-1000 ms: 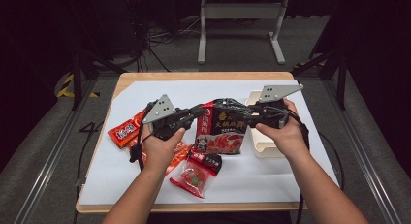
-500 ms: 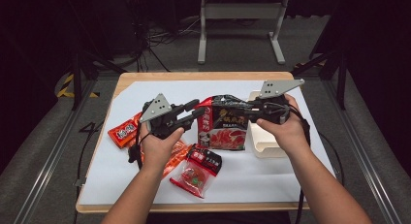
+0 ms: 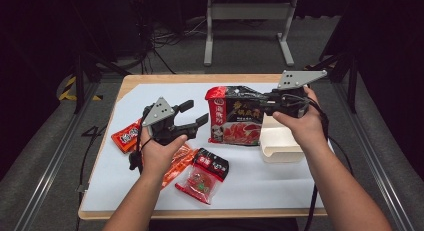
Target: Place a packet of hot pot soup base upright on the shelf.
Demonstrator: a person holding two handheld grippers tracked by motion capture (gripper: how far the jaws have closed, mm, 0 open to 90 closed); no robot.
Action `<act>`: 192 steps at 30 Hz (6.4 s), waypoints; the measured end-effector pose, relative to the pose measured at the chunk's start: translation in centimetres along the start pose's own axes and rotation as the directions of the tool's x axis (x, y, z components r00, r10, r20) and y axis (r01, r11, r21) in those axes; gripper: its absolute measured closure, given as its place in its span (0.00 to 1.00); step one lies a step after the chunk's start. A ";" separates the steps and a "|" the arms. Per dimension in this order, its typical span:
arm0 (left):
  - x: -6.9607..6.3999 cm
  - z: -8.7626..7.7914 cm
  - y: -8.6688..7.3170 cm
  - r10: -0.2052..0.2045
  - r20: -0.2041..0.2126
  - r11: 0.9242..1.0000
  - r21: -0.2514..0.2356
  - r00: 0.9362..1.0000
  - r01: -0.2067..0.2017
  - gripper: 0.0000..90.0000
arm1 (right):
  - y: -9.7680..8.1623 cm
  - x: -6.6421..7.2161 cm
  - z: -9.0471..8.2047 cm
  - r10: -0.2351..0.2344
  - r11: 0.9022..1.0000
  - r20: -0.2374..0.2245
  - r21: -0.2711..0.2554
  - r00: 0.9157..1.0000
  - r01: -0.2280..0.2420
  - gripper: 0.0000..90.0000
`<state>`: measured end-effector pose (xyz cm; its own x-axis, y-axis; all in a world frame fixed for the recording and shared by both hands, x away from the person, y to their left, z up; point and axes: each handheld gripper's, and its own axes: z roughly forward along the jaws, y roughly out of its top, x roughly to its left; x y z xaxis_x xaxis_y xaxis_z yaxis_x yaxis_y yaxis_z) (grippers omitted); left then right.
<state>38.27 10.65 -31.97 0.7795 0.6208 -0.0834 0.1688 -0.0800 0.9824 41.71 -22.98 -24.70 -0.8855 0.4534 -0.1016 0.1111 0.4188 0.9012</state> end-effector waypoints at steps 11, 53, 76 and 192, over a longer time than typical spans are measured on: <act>0.8 -1.5 -0.3 -0.001 -0.042 1.000 0.029 0.999 0.002 0.33 | 0.4 -2.1 -1.7 0.005 1.000 0.048 -0.017 0.999 -0.004 0.87; 3.2 -3.4 -1.1 -0.037 -0.137 0.997 0.057 0.990 0.045 0.27 | -1.1 -10.5 -5.8 0.060 0.996 0.256 -0.078 0.965 -0.041 0.87; 3.4 -3.5 -1.2 -0.040 -0.146 0.997 0.063 0.988 0.050 0.27 | -2.8 -12.5 -6.1 0.005 0.998 0.261 -0.055 0.965 0.010 0.87; 4.7 -6.6 -3.6 -0.024 -0.163 0.979 0.195 0.986 0.056 0.23 | -9.2 -5.0 -9.1 0.149 0.988 0.388 -0.028 0.909 -0.150 0.41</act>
<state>37.31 19.00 -34.74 0.6662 0.7417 -0.0783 0.3268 -0.1960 0.9246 41.03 -36.25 -28.67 -0.6137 0.7802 -0.1211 0.2304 0.3236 0.9177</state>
